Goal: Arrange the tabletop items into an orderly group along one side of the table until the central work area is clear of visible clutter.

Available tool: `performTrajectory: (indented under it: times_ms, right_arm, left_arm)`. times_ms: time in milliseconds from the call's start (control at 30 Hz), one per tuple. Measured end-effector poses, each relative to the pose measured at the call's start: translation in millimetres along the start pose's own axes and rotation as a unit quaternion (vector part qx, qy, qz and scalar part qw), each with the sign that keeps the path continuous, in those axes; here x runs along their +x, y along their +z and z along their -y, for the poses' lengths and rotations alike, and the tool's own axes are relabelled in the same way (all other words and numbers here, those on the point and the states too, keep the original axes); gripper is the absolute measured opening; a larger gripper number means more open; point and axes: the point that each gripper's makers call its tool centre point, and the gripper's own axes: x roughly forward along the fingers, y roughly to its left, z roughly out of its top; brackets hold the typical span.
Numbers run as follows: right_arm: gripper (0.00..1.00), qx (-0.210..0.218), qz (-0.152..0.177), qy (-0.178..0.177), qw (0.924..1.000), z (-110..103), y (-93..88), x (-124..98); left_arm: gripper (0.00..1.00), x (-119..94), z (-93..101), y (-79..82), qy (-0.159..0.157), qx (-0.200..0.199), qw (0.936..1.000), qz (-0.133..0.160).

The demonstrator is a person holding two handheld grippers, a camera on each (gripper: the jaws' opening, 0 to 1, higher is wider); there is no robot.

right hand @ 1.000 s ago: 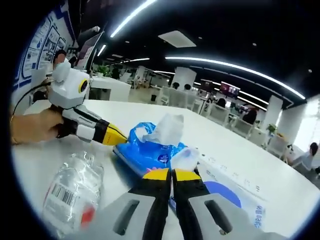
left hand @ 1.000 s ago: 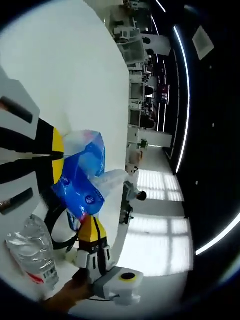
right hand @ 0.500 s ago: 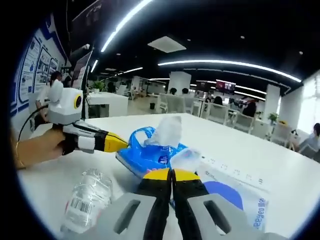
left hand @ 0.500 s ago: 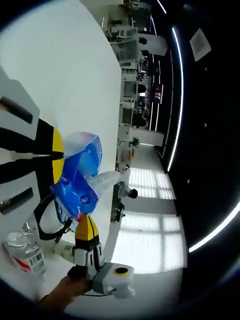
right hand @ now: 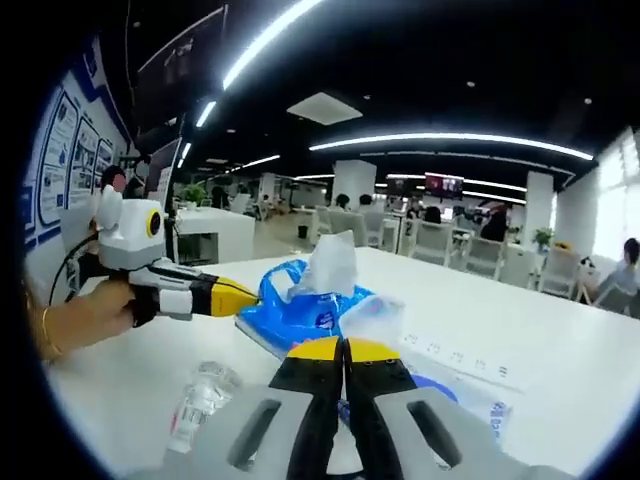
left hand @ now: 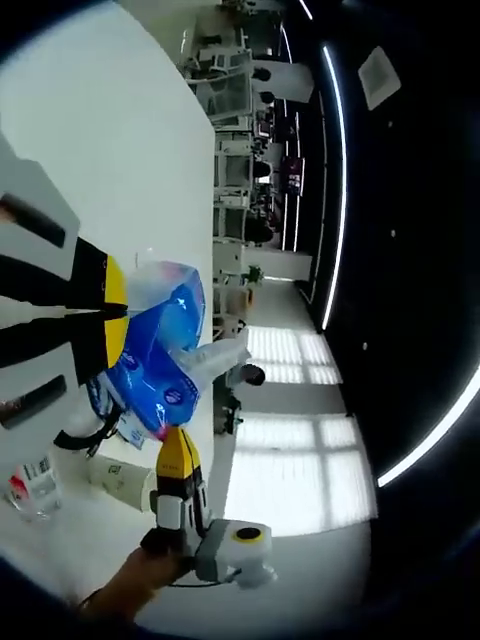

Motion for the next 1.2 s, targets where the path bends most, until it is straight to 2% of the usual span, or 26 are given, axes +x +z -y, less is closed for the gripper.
performTrajectory:
  times_ms: [133, 167, 267, 567, 700, 1000, 1067, 1200]
  right_arm:
    - [0.00, 0.000, 0.006, 0.000, 1.0000, 0, 4.5, -8]
    - [0.00, -0.002, 0.013, 0.002, 0.9999, 1, 8.8, -15]
    - [0.00, 0.002, 0.019, 0.002, 0.9998, 5, 11.1, -23]
    - [0.00, 0.003, 0.025, -0.009, 0.9996, 16, 16.6, -37]
    - [0.00, 0.008, 0.033, -0.009, 0.9994, 20, 20.1, -45]
    - [0.00, 0.019, 0.040, -0.021, 0.9988, 37, 17.4, -74]
    - [0.00, 0.019, 0.040, -0.022, 0.9988, 38, 17.3, -76]
    - [0.00, 0.024, 0.043, -0.035, 0.9982, 50, 16.7, -93]
  left_arm:
    - [0.00, -3, 7.6, 6.2, -0.005, 0.005, 1.0000, 0.005]
    - [0.00, -7, 15.8, 9.8, -0.010, 0.008, 0.9999, 0.006]
    - [0.00, -8, 24.3, 14.2, -0.019, 0.010, 0.9997, 0.009]
    - [0.00, -5, 43.8, 21.6, -0.030, 0.019, 0.9992, 0.017]
    - [0.00, -5, 50.9, 24.8, -0.033, 0.003, 0.9991, 0.024]
    - [0.00, -1, 84.2, 31.6, -0.056, 0.001, 0.9978, 0.036]
    - [0.00, -1, 85.3, 31.7, -0.057, 0.001, 0.9977, 0.036]
    - [0.00, 6, 103.8, 33.4, -0.068, -0.006, 0.9969, 0.040]
